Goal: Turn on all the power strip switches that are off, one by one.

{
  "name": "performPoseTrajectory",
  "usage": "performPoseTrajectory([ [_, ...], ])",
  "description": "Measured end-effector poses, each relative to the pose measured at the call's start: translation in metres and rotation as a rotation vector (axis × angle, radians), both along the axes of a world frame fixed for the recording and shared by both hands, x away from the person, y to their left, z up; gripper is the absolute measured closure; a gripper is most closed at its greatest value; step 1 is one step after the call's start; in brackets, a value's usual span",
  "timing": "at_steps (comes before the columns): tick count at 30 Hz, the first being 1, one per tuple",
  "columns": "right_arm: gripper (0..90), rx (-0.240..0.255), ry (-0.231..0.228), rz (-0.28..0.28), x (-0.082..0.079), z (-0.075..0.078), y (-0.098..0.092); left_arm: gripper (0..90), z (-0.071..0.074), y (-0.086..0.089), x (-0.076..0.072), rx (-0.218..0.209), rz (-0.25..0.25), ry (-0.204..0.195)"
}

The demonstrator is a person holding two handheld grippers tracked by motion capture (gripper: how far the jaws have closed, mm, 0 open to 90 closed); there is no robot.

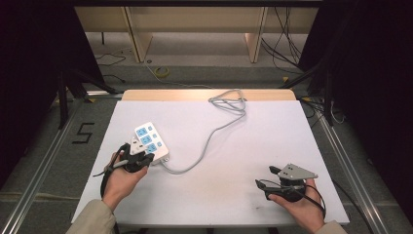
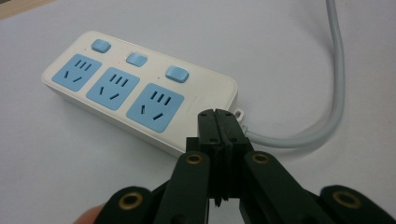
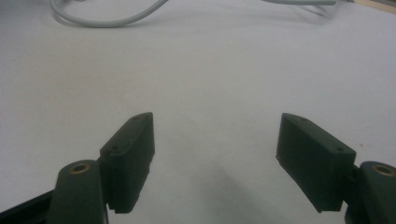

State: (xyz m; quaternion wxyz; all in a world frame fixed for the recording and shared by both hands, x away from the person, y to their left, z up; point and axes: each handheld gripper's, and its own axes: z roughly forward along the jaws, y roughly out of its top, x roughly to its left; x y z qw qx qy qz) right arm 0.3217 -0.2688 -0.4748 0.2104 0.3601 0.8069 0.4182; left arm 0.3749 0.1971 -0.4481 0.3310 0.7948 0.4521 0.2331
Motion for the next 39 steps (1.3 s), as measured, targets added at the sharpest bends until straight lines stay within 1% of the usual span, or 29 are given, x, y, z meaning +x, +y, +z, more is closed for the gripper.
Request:
performPoseTrajectory([
  [9,28.6,0.003,0.005,0.007,0.000,-0.001,0.001,89.9,0.003,0.001,0.010,0.012,0.005,0.009],
  [14,28.6,0.001,0.006,0.006,0.001,-0.001,0.000,89.9,0.003,-0.001,0.017,0.026,-0.005,0.018],
  [25,28.6,0.002,0.009,0.007,0.001,-0.001,0.001,89.9,0.004,-0.001,0.027,0.033,-0.001,0.028],
  [39,28.5,0.002,0.010,0.008,0.001,-0.002,0.001,89.9,0.013,-0.001,0.043,0.046,-0.004,0.038],
])
